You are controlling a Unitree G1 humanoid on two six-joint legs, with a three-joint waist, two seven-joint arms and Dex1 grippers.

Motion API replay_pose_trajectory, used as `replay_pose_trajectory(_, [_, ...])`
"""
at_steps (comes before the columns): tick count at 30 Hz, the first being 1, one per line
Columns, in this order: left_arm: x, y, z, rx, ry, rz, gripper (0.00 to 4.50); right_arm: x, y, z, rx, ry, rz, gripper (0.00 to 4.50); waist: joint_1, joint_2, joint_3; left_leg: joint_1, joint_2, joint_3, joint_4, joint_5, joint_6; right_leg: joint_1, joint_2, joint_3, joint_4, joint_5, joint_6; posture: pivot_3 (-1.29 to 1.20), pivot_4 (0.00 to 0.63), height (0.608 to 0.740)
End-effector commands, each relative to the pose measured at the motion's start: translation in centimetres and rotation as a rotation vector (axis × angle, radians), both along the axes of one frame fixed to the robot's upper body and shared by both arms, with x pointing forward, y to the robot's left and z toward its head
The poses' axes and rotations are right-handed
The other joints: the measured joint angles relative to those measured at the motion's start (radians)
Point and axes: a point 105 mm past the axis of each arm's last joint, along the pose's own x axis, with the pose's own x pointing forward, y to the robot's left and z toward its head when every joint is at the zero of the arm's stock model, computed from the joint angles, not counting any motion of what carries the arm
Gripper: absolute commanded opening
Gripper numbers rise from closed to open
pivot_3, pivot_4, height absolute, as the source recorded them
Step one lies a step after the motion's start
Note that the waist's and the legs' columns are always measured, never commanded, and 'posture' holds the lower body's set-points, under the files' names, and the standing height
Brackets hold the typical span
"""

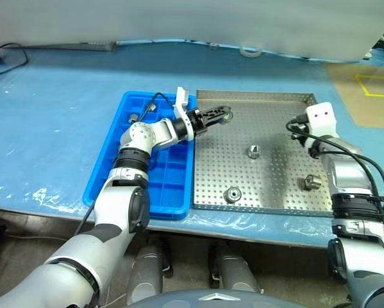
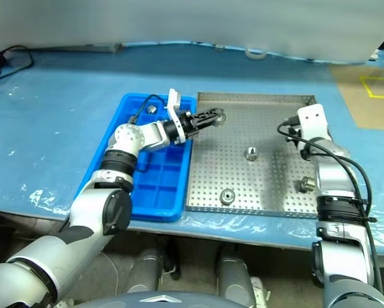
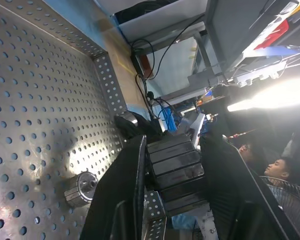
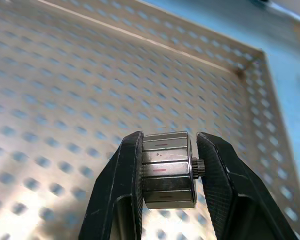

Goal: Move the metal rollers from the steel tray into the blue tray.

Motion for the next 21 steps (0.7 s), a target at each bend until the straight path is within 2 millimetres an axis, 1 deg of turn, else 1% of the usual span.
replay_pose_trajectory(1, [-0.7, -0.9, 1.3, 0.007, -0.091, -0.048, 1.32, -0.5, -0.1, 0.7, -0.005, -0.016, -0.003, 1.26, -0.003, 0.0, 0.0, 0.0, 0.0, 0.0, 0.0, 0.0, 0.0, 0.0, 0.0, 0.0, 0.0, 0.0, 0.0, -0.33, 0.15, 0.74])
replay_pose_trajectory(3, [-1.1, -1.3, 1.0, 0.037, -0.112, -0.068, 1.32, -0.7, 0.6, 0.2, 0.012, 0.004, 0.023, 1.26, -0.003, 0.0, 0.0, 0.001, 0.0, 0.0, -0.001, 0.0, 0.0, 0.0, 0.0, 0.001, 0.001, 0.0, 0.0, -0.33, 0.15, 0.74])
replay_pose_trajectory(5, [-1.3, -1.8, 0.3, 0.093, -0.145, -0.084, 1.32, -0.9, 2.8, -0.4, 0.053, 0.035, 0.113, 1.26, -0.003, 0.001, 0.0, 0.002, 0.0, 0.0, -0.001, 0.0, -0.001, 0.0, 0.0, 0.001, 0.001, 0.0, 0.0, -0.33, 0.15, 0.74])
replay_pose_trajectory(7, [-1.4, -2.0, -0.1, 0.126, -0.167, -0.089, 1.32, -1.2, 3.9, -0.7, 0.073, 0.051, 0.157, 1.26, -0.004, 0.001, 0.0, 0.003, 0.0, 0.0, -0.002, 0.0, -0.001, 0.001, 0.0, 0.002, 0.001, 0.0, 0.0, -0.33, 0.15, 0.74])
replay_pose_trajectory(11, [-1.1, -1.9, -0.6, 0.148, -0.182, -0.078, 1.32, -1.7, 3.5, -1.7, 0.028, 0.105, 0.145, 1.26, 0.002, 0.001, 0.0, 0.004, 0.0, 0.001, -0.003, 0.001, -0.001, 0.001, 0.0, 0.002, 0.001, 0.0, 0.0, -0.32, 0.15, 0.74])
replay_pose_trajectory(14, [-1.1, -1.8, -0.8, 0.15, -0.18, -0.073, 1.32, -2.0, 3.9, -1.9, 0.03, 0.126, 0.18, 1.26, 0.004, 0.001, 0.0, 0.004, -0.001, 0.001, -0.002, 0.0, -0.001, 0.001, 0.0, 0.002, 0.0, 0.0, 0.0, -0.32, 0.15, 0.74])
replay_pose_trajectory(16, [-1.0, -1.7, -1.0, 0.151, -0.179, -0.069, 1.32, -2.2, 3.7, -2.1, 0.01, 0.137, 0.182, 1.26, 0.004, 0.001, 0.0, 0.004, -0.001, 0.001, -0.003, 0.0, -0.001, 0.002, 0.0, 0.002, -0.001, 0.0, 0.0, -0.31, 0.15, 0.74])
replay_pose_trajectory(17, [-1.0, -1.7, -1.0, 0.15, -0.178, -0.066, 1.32, -2.2, 3.7, -2.2, 0.006, 0.141, 0.187, 1.99, 0.003, 0.001, 0.0, 0.004, -0.002, 0.001, -0.003, 0.0, 0.0, 0.002, 0.0, 0.002, -0.002, 0.0, 0.0, -0.31, 0.15, 0.74])
replay_pose_trajectory(19, [-1.0, -1.6, -1.0, 0.15, -0.179, -0.061, 1.32, -2.3, 3.9, -2.3, 0.008, 0.144, 0.198, 2.6, 0.003, 0.001, 0.0, 0.004, -0.002, 0.001, -0.003, 0.0, 0.0, 0.002, 0.0, 0.003, -0.002, 0.0, 0.0, -0.31, 0.15, 0.74])
replay_pose_trajectory(21, [-0.9, -1.5, -0.9, 0.153, -0.184, -0.055, 1.32, -2.2, 4.8, -1.7, 0.052, 0.125, 0.238, 3.25, 0.002, 0.001, 0.0, 0.004, -0.002, 0.001, -0.003, 0.0, 0.0, 0.002, 0.0, 0.003, -0.002, 0.0, 0.0, -0.3, 0.15, 0.74])
